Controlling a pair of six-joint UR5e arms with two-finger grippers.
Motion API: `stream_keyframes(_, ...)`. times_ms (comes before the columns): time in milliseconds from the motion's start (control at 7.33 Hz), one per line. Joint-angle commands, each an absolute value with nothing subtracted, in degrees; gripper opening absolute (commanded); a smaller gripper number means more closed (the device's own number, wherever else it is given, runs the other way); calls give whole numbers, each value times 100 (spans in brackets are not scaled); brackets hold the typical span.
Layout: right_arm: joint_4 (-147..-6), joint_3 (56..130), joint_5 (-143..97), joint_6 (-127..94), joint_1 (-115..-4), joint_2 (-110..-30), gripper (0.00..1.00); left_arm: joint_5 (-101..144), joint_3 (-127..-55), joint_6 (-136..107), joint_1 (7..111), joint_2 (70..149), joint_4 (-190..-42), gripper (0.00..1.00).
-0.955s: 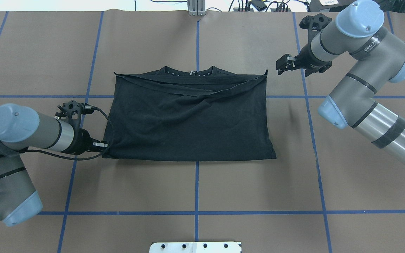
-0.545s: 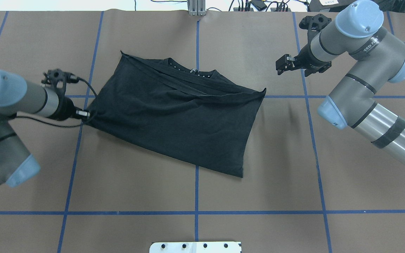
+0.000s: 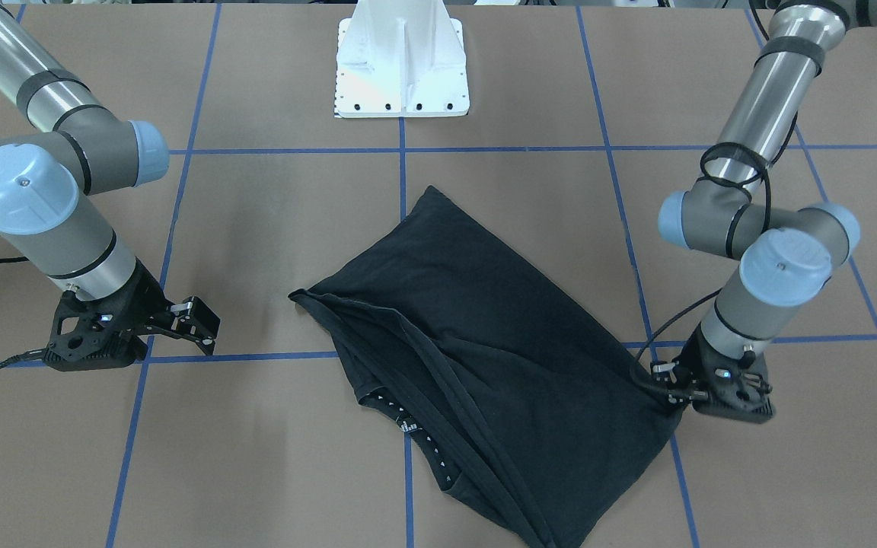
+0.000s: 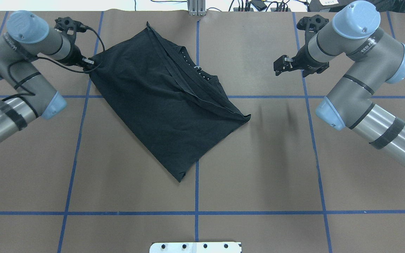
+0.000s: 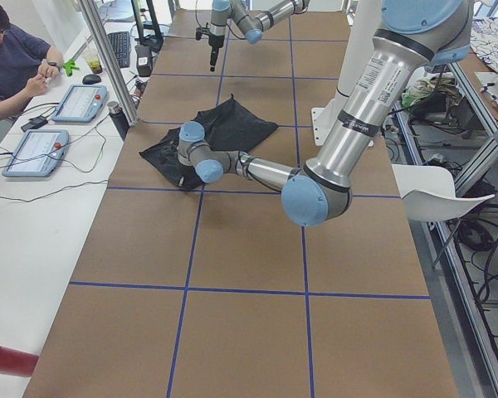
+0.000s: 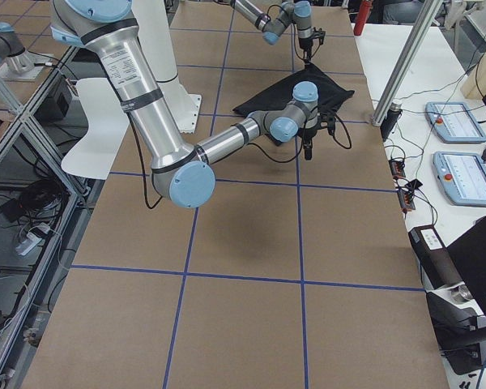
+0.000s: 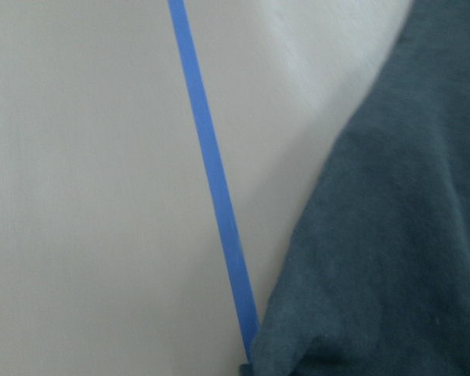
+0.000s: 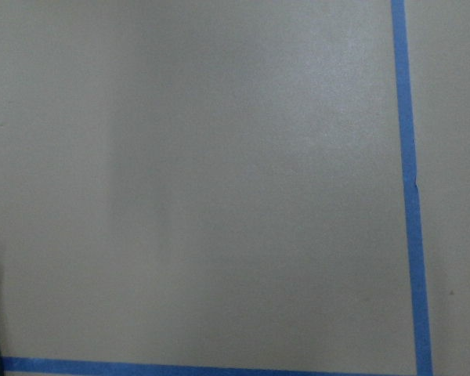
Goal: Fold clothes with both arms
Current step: 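Drag the shirt with the left gripper away from the robot, rotating it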
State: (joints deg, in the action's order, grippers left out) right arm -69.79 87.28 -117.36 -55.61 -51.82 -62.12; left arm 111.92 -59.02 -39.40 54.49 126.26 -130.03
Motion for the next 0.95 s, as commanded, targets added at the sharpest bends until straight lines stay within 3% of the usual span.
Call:
stream_keyframes(0,-6979,8710,-11725,-5555,-5150,-6188,100,10820,-4530,-3659,5563,13322,-13622,0)
stream_keyframes(136,-6979,8727,-11725,-5555,-5150,-6179,100,10845,-4526,-3265,5729,13342,-13623,0)
stream_keyframes(273,-6979,8710,-11716,-5555,-5133,-6170,100,10863,-4544,-3191,5774,13342,-13632,58)
stream_keyframes(409,-6970,8675,-11707,-5546,-5098,-6161,100,10872,-4744,-3173,5818,13316,-13658,100)
stream_keyframes(682,-6926,8579,-11620,-5598,-4906,-5952,100,11430,-5053,-2614,6107,13115,-13588,100)
stream_keyframes(818,-6926,8195,-11358,-5660,-4730,-5472,100,11730,-5193,-2384,6265,12939,-13605,100)
